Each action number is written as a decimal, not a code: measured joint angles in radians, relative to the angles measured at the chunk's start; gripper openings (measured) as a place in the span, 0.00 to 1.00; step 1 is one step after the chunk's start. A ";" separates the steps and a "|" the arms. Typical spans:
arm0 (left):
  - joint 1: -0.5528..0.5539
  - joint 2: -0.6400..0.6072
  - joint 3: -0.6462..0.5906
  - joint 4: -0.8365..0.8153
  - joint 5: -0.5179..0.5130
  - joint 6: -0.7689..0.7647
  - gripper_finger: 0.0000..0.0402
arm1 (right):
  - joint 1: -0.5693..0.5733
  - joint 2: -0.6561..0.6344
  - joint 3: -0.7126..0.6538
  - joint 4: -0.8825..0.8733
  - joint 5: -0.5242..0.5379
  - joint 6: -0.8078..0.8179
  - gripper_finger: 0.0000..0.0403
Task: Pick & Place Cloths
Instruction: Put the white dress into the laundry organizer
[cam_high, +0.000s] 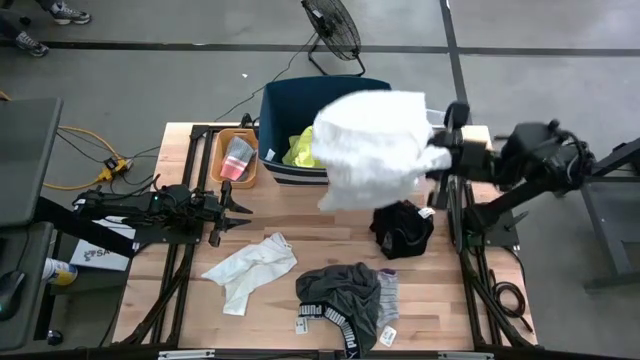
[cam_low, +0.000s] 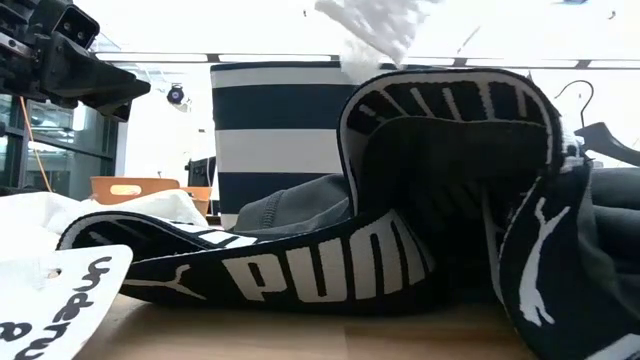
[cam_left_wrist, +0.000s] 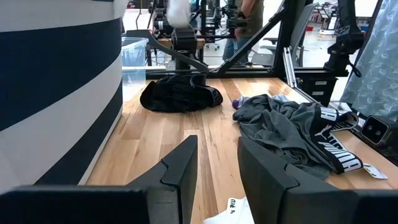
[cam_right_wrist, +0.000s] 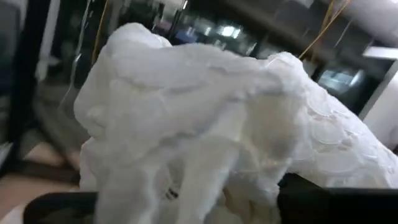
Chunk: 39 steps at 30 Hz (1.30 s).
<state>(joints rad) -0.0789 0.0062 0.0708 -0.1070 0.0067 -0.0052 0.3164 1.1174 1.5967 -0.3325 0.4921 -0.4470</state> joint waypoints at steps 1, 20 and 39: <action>0.000 0.000 0.000 0.000 0.000 0.000 0.28 | -0.022 0.001 0.000 0.038 -0.024 -0.026 0.15; 0.000 0.000 0.000 0.000 0.000 0.000 0.28 | -0.433 0.182 0.001 0.566 -0.230 -0.173 0.14; 0.000 0.000 0.000 0.000 0.000 0.000 0.28 | -0.699 0.426 0.000 0.388 -0.078 0.446 0.14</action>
<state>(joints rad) -0.0792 0.0059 0.0708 -0.1074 0.0071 -0.0051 -0.3828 1.5439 1.5967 0.0556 0.4137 -0.0008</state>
